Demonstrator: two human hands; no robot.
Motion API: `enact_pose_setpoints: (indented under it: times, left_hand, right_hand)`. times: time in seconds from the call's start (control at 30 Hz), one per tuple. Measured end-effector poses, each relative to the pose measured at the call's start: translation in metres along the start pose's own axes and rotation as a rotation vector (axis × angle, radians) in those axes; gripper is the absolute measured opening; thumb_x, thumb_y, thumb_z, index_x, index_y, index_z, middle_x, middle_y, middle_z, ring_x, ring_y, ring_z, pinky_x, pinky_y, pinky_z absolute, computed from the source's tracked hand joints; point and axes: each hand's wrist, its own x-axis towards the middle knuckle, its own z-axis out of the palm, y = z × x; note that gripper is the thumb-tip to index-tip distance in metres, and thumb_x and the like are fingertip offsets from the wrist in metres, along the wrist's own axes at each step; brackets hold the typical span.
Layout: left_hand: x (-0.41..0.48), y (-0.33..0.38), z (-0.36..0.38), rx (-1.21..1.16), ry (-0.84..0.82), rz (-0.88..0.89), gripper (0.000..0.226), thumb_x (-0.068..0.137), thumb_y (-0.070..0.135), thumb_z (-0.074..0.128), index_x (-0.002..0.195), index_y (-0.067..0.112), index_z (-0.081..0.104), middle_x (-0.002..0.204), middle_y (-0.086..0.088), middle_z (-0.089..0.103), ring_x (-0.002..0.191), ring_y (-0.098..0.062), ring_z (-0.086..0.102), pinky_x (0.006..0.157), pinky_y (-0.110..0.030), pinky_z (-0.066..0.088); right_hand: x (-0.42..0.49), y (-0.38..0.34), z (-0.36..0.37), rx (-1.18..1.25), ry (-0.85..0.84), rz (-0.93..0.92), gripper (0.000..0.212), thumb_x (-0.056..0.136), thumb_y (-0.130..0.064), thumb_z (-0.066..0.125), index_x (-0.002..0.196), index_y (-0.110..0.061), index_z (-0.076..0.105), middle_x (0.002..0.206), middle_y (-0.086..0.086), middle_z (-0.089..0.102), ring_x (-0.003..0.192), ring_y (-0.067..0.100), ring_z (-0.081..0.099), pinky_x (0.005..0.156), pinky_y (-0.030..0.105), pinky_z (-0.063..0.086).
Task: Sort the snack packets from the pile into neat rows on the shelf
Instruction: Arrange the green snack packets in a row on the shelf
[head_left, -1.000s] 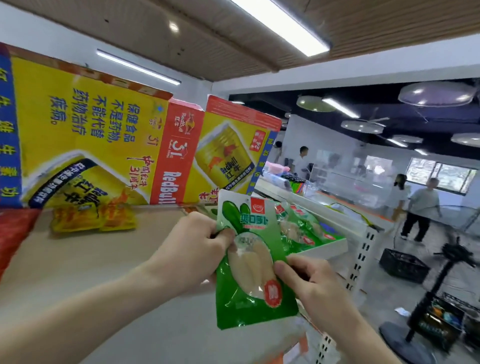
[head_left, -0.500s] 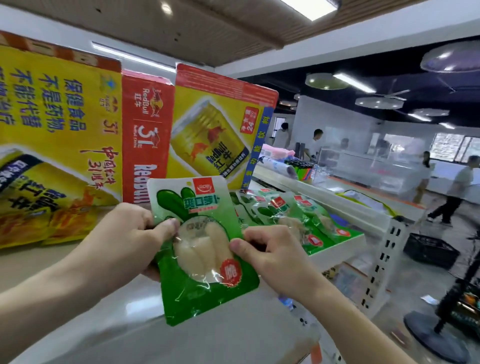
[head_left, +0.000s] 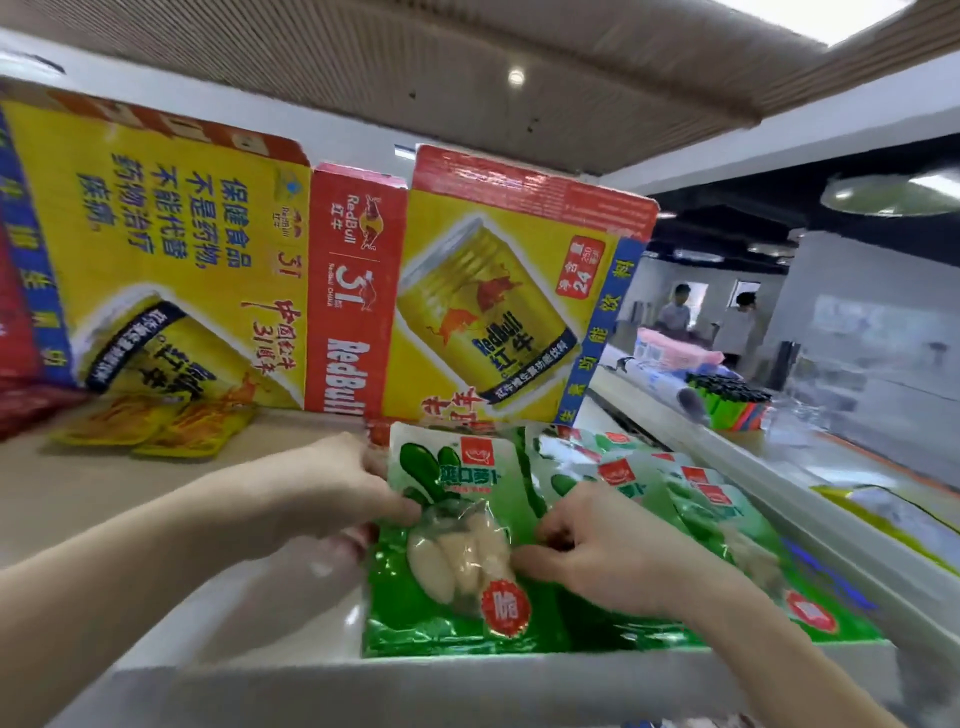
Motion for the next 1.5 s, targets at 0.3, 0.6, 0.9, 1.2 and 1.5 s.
enact_pose_setpoints:
  times: [0.3,0.6,0.9,1.2,1.5]
  left_hand:
    - [0.006,0.016,0.024,-0.049,0.127,-0.092,0.024,0.096,0.039,0.06,0.084,0.019,0.064,0.054,0.007,0.065,0.041,-0.005,0.056,0.04,-0.018,0.042]
    - [0.006,0.002,0.033,-0.179,0.232,-0.074,0.025,0.085,0.028,0.076,0.071,0.007,0.074,0.057,0.003,0.069,0.046,-0.004,0.06,0.047,-0.017,0.04]
    - [0.011,-0.001,0.022,-0.311,0.048,-0.041,0.007,0.082,0.005,0.076,0.088,0.003,0.075,0.085,-0.009,0.077,0.078,-0.018,0.074,0.065,-0.022,0.055]
    - [0.014,-0.004,0.015,-0.231,-0.027,-0.045,0.016,0.08,0.008,0.078,0.096,0.003,0.076,0.096,-0.01,0.077,0.1,-0.029,0.071,0.1,-0.045,0.051]
    - [0.01,0.008,0.019,-0.065,-0.048,0.062,0.016,0.069,0.032,0.088,0.072,0.021,0.076,0.075,0.008,0.076,0.068,-0.005,0.071,0.066,-0.021,0.054]
  right_hand:
    - [0.031,0.013,-0.048,-0.165,-0.078,-0.015,0.026,0.093,-0.04,0.061,0.074,-0.024,0.068,0.065,-0.006,0.061,0.061,0.01,0.056,0.059,0.024,0.044]
    - [0.102,0.019,-0.032,-0.096,-0.054,-0.115,0.014,0.095,-0.024,0.064,0.104,-0.028,0.073,0.081,-0.017,0.062,0.078,0.01,0.058,0.062,0.022,0.044]
    - [0.108,0.032,-0.041,0.111,0.055,-0.173,0.011,0.08,-0.038,0.077,0.071,-0.036,0.072,0.072,-0.014,0.07,0.069,0.003,0.06,0.067,0.019,0.046]
    - [0.113,0.042,-0.044,0.298,0.196,-0.032,0.015,0.081,-0.014,0.079,0.076,-0.028,0.078,0.062,-0.014,0.07,0.057,-0.004,0.058,0.062,0.019,0.045]
    - [0.127,0.034,-0.025,0.125,0.12,-0.006,0.016,0.088,-0.014,0.071,0.086,-0.028,0.078,0.09,-0.012,0.074,0.092,0.008,0.065,0.091,0.031,0.052]
